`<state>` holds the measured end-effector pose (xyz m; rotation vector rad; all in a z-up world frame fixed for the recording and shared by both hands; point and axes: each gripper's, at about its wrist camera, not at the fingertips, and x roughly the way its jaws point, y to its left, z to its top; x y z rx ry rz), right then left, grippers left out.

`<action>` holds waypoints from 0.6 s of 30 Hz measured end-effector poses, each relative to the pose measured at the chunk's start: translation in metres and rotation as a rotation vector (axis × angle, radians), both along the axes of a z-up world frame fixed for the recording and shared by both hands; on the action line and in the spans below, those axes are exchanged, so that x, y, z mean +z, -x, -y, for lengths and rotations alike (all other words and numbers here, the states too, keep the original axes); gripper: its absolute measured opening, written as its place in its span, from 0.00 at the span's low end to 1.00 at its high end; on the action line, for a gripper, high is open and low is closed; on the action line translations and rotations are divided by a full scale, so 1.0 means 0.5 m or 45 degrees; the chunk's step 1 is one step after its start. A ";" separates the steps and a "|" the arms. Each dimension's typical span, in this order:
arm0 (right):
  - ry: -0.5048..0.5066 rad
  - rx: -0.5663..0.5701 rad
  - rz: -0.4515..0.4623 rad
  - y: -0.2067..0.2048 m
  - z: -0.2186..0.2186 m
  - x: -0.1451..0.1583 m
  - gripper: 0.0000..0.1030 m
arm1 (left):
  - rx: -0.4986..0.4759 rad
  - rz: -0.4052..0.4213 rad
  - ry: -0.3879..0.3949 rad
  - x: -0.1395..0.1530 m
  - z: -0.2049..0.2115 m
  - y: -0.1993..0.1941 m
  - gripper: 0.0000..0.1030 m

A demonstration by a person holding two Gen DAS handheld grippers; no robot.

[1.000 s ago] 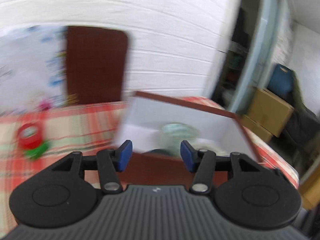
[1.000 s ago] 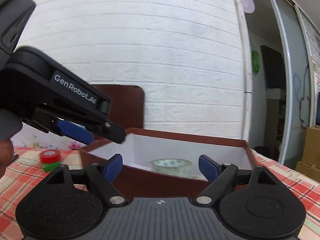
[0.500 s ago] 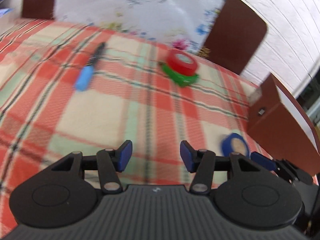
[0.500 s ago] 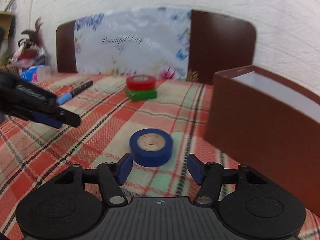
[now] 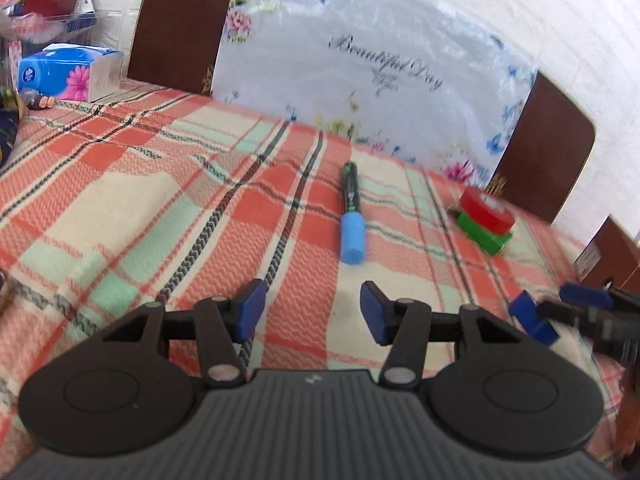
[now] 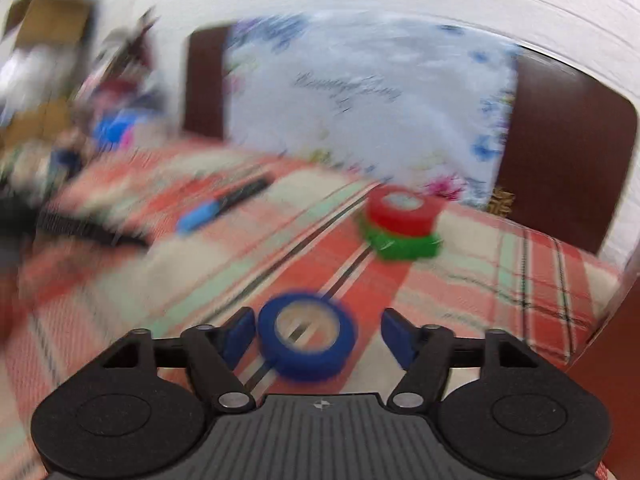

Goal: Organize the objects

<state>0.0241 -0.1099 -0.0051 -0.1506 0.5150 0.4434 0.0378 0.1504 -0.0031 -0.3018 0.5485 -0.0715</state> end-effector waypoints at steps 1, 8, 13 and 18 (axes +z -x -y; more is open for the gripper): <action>-0.063 -0.018 -0.011 -0.019 0.015 0.011 0.66 | -0.001 0.002 -0.011 0.001 0.003 -0.002 0.56; 0.015 -0.127 0.075 -0.153 -0.006 0.036 0.73 | -0.024 0.030 -0.050 -0.001 0.012 -0.004 0.61; 0.175 -0.164 0.056 -0.253 -0.056 -0.001 0.74 | -0.022 0.040 0.007 -0.004 0.002 -0.004 0.61; 0.113 -0.138 0.049 -0.248 -0.051 0.000 0.67 | -0.025 0.044 0.024 -0.004 -0.001 -0.004 0.61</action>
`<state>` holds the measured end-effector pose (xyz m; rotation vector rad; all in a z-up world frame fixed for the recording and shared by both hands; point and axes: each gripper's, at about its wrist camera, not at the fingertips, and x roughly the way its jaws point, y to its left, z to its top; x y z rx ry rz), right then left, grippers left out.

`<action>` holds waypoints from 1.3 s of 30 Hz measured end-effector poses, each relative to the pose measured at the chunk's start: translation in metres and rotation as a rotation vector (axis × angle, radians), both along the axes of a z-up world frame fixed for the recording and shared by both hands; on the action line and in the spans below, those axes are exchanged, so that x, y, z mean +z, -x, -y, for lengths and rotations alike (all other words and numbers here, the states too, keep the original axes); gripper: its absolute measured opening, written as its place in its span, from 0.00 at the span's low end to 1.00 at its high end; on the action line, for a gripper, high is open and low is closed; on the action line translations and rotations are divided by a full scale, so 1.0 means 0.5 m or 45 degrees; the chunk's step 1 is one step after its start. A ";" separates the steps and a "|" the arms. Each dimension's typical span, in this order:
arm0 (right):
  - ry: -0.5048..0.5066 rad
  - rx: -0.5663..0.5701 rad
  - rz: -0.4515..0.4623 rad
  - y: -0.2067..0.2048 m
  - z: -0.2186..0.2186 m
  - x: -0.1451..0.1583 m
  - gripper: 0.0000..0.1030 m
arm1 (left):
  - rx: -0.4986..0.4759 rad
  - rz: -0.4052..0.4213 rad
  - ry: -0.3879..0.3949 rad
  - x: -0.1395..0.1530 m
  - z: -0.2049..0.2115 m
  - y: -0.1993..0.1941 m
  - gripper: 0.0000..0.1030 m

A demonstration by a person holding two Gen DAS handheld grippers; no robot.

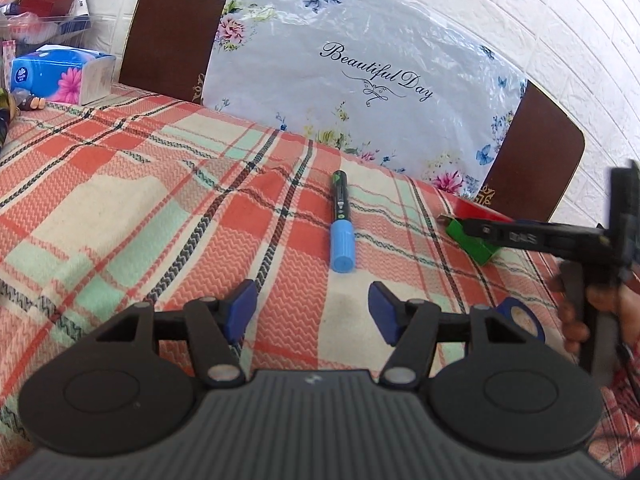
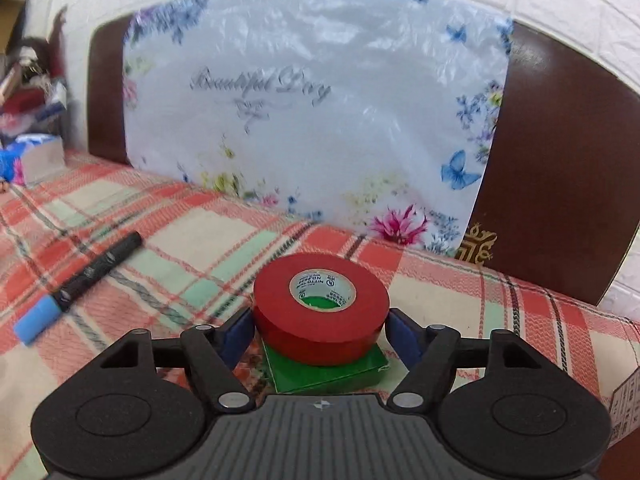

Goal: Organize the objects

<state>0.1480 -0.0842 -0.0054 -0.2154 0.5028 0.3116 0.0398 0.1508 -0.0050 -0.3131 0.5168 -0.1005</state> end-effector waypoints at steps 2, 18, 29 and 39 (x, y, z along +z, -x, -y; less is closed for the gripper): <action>-0.016 0.025 0.025 0.041 0.003 0.010 0.67 | 0.000 0.000 0.000 0.000 0.000 0.000 0.61; -0.023 0.063 -0.072 0.405 0.078 -0.022 0.32 | -0.191 -0.117 0.194 0.047 0.088 0.001 0.63; 0.149 0.256 0.112 0.369 -0.032 -0.010 0.69 | -0.355 -0.265 0.289 0.047 0.163 -0.014 0.63; 0.221 0.276 0.115 0.309 -0.091 -0.034 0.70 | -0.319 -0.309 0.510 0.013 0.123 -0.019 0.40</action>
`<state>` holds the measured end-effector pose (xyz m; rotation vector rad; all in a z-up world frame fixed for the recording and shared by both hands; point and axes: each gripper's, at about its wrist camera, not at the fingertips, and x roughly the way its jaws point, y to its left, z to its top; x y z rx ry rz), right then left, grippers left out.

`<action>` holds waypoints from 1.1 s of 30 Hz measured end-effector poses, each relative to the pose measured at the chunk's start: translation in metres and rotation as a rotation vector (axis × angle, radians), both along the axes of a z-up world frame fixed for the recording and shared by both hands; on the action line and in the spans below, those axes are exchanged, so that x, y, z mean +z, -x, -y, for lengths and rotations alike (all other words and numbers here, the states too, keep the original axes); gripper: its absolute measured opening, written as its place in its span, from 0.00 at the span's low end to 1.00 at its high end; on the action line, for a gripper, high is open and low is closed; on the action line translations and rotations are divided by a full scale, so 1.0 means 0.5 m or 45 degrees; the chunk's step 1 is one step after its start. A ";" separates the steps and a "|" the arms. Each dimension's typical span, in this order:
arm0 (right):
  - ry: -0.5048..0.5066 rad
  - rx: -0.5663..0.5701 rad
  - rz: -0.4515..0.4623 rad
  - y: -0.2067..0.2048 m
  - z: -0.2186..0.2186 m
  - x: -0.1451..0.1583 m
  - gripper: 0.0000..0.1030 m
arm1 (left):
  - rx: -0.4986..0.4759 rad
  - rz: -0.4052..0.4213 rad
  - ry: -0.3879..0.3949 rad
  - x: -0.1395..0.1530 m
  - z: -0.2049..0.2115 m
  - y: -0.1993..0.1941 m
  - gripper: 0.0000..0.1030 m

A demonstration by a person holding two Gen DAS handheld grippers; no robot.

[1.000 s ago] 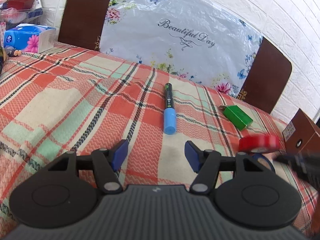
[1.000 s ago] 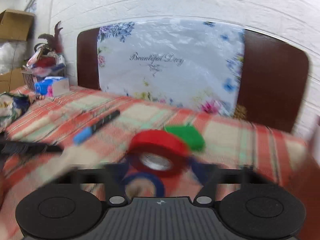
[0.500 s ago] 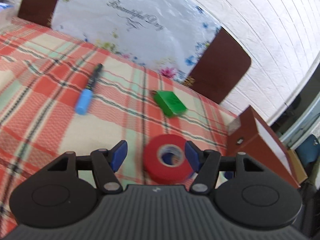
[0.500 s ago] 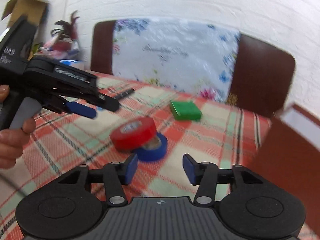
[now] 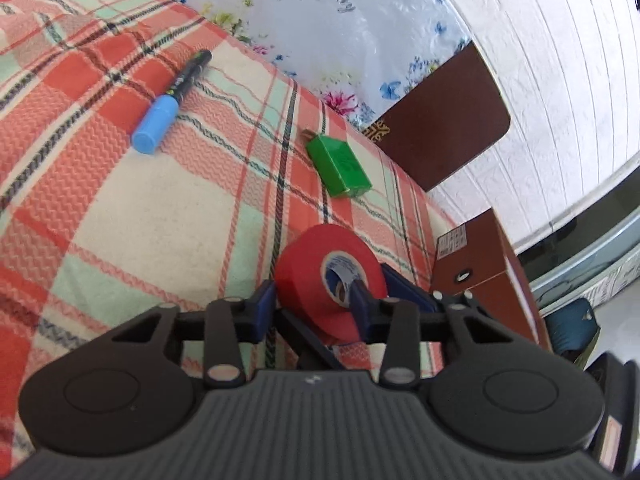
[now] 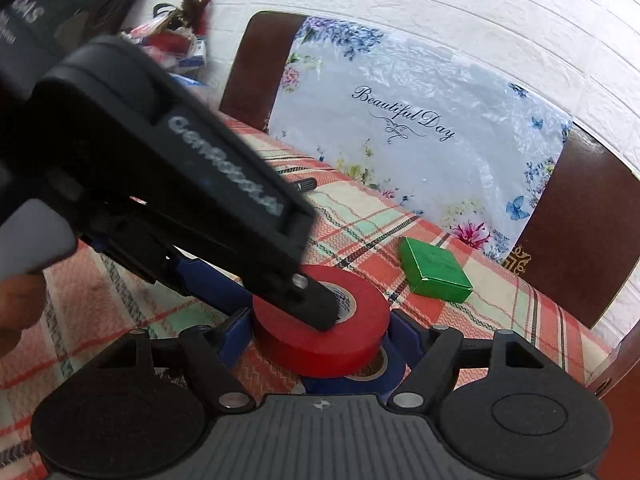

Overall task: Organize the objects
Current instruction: 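Grasp the red tape roll with the left tool, then carry the red tape into the brown box and open the left tool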

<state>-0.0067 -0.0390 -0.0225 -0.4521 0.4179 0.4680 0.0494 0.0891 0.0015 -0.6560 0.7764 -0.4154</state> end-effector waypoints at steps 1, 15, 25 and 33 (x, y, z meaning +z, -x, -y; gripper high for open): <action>-0.020 -0.007 0.002 0.005 0.003 0.005 0.69 | -0.005 0.030 -0.008 0.015 0.003 0.007 0.40; -0.148 -0.340 0.434 0.094 0.169 0.140 0.70 | -0.335 0.349 -0.131 0.200 0.270 -0.002 0.40; -0.266 -0.661 0.347 0.029 0.424 0.149 0.70 | -0.535 0.371 -0.319 0.173 0.518 -0.079 0.40; -0.353 -0.674 0.352 0.044 0.454 0.141 0.68 | -0.519 0.419 -0.344 0.185 0.489 -0.041 0.42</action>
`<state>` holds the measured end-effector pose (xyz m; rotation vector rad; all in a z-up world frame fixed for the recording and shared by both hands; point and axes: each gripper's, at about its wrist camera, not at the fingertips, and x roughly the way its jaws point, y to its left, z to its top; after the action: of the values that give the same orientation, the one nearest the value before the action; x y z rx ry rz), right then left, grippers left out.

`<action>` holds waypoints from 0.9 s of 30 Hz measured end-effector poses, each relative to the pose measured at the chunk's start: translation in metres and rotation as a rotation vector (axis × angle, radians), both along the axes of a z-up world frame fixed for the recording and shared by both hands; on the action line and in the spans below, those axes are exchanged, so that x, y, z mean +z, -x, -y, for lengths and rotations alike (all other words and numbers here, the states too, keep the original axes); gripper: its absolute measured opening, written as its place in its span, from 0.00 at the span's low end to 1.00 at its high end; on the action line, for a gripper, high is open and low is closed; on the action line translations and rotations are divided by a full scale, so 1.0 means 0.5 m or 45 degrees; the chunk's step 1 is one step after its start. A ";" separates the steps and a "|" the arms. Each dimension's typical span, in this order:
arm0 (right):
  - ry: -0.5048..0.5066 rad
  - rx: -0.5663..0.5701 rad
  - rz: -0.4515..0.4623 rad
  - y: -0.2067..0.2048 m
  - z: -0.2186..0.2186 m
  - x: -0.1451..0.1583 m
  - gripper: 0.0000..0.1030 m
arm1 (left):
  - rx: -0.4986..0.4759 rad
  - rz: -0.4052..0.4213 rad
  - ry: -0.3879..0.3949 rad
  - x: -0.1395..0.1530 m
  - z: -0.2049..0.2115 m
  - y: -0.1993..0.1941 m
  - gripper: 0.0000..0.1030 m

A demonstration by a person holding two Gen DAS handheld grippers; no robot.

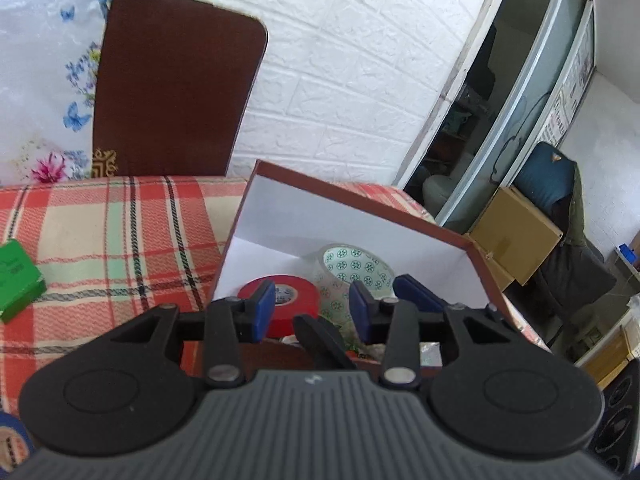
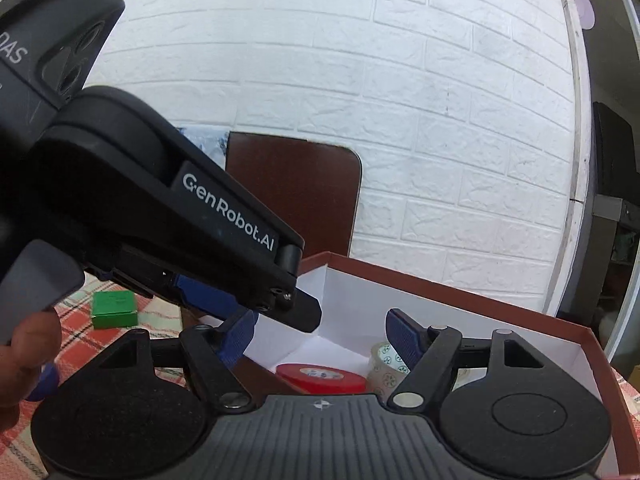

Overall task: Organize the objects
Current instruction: 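Carry the red tape into the brown box and open the left tool, then grasp the blue tape roll with the left tool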

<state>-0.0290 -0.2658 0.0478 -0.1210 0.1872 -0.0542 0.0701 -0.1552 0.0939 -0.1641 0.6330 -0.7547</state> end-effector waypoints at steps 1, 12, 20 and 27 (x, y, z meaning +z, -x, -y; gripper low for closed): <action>-0.007 0.004 0.020 0.013 -0.005 0.002 0.68 | 0.009 0.010 0.019 0.005 -0.019 0.009 0.42; 0.000 0.234 0.009 0.146 -0.140 -0.014 0.68 | 0.399 -0.124 -0.002 -0.035 -0.277 0.057 0.42; -0.010 0.444 -0.358 0.066 -0.250 -0.106 0.68 | 0.604 -0.360 -0.013 -0.125 -0.409 0.054 0.42; 0.058 0.529 -0.452 0.002 -0.319 -0.129 0.67 | 0.463 -0.358 -0.021 -0.141 -0.372 0.005 0.41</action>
<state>-0.0300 -0.1063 -0.0166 -0.2124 0.5116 0.3796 0.0675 0.0309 0.0232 -0.3643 0.8477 -0.3765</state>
